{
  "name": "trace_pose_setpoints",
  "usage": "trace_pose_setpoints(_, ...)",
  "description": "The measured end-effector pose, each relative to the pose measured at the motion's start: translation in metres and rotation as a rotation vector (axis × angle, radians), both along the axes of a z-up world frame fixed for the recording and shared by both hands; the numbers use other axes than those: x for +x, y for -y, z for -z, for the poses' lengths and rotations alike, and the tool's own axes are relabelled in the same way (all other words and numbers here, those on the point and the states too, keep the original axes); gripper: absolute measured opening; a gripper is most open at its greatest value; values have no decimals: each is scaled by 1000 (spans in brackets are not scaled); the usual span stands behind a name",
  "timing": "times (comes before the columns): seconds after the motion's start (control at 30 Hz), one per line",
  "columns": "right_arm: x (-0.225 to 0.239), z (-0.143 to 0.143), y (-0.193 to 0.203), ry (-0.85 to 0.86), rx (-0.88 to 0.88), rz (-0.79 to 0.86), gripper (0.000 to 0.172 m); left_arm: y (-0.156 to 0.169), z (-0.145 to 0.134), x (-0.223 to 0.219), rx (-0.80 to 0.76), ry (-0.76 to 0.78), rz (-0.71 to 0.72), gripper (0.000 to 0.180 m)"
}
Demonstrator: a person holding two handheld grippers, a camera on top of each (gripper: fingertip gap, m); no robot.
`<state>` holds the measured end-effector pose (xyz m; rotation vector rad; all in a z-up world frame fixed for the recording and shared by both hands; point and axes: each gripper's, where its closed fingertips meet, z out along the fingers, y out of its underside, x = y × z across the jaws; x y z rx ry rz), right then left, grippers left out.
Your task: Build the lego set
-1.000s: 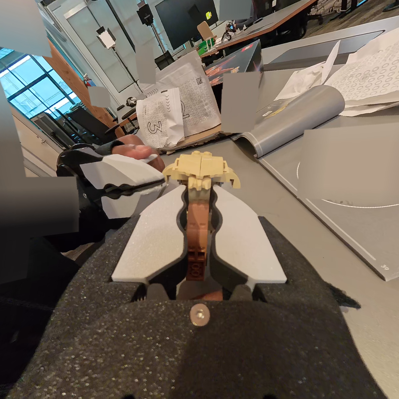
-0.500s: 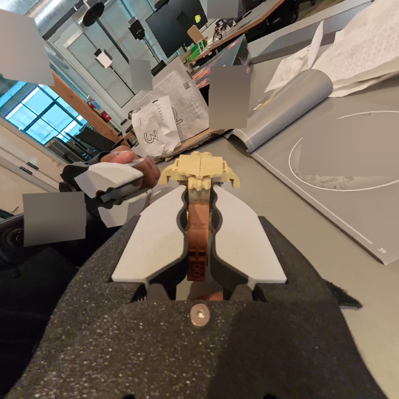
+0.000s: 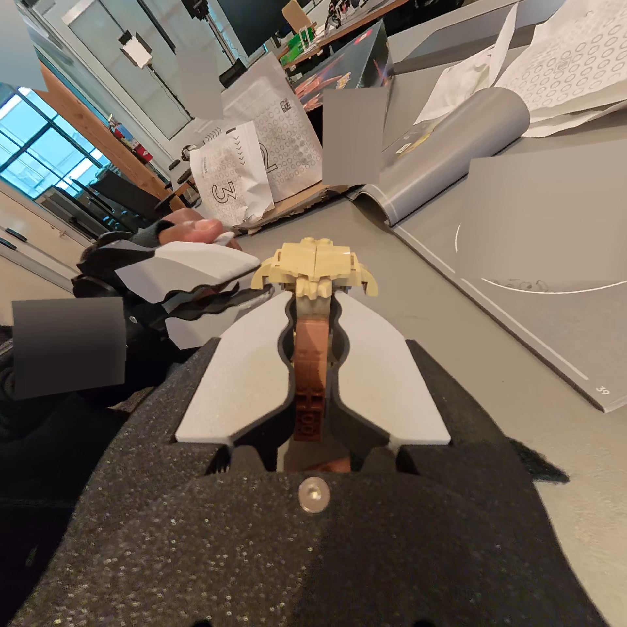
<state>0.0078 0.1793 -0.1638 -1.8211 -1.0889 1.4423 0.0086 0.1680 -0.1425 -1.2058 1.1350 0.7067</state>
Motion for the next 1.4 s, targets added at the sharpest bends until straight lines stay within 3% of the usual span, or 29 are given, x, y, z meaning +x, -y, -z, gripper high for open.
trace_pose_setpoints(0.57,5,1,2,34,160,-27,18,4,3,2,-71,-24,24,10)
trace_pose_setpoints(1.27,7,1,4,44,211,-26,18,5,4,3,-84,-18,37,10)
trace_pose_setpoints(1.4,5,1,1,34,140,-18,18,3,3,3,-92,9,25,10)
